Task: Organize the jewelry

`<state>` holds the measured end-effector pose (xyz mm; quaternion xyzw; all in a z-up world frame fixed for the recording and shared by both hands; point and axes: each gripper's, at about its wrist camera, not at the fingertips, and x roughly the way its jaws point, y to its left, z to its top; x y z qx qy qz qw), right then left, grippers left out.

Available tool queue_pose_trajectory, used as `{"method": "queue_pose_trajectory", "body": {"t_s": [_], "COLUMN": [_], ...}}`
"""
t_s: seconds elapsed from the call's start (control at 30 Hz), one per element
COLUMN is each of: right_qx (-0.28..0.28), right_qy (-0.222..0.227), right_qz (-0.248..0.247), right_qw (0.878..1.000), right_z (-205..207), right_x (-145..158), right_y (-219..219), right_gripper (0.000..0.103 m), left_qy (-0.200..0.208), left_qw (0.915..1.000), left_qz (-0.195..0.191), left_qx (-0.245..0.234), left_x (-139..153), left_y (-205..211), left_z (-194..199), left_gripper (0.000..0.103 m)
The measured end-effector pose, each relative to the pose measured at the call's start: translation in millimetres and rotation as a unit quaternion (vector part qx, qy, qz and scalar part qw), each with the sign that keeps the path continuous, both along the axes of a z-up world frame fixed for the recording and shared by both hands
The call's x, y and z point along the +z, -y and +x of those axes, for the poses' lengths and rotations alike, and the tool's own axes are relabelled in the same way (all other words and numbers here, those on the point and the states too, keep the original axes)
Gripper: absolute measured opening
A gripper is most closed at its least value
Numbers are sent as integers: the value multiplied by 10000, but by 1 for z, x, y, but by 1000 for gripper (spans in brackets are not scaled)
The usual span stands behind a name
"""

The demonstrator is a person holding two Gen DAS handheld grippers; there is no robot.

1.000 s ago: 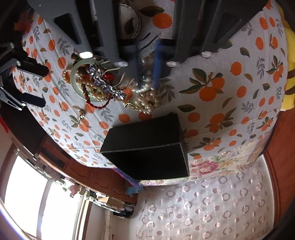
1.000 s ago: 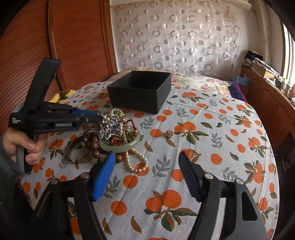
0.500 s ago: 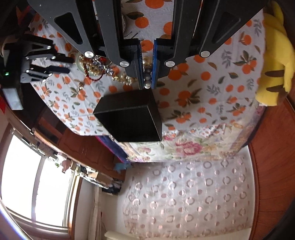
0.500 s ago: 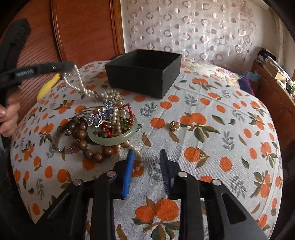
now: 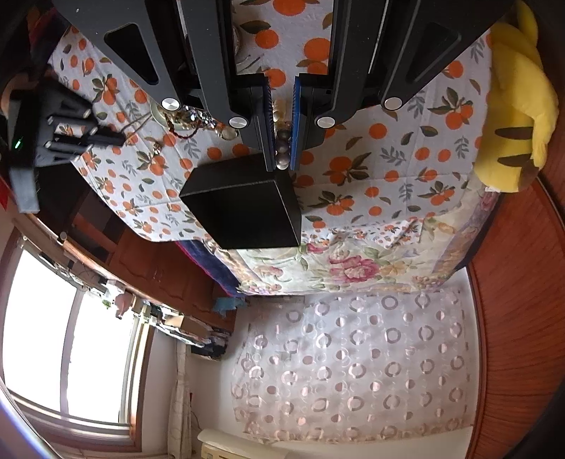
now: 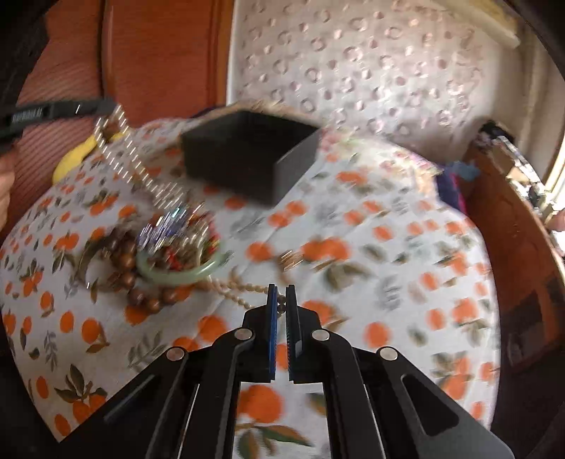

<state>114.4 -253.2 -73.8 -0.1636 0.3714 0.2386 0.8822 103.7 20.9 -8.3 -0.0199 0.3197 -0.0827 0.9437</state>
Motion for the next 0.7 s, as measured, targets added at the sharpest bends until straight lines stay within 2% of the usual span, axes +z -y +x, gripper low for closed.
{"method": "queue_pose_trajectory", "body": {"t_s": [0.33, 0.7], "right_qx": [-143, 50], "right_qy": [855, 1341], "right_qz": [177, 394], "right_qw": [9961, 9902], "right_z": [8, 3], "right_x": [75, 126], "right_y": [17, 9], "right_gripper": [5, 5], "left_qy": [323, 601], "left_qw": [9994, 9982], "left_qz": [-19, 11], "left_qx": [107, 51], "left_x": [32, 65], "left_y": [-3, 4], "left_z": [-1, 4], "left_gripper": [7, 7]}}
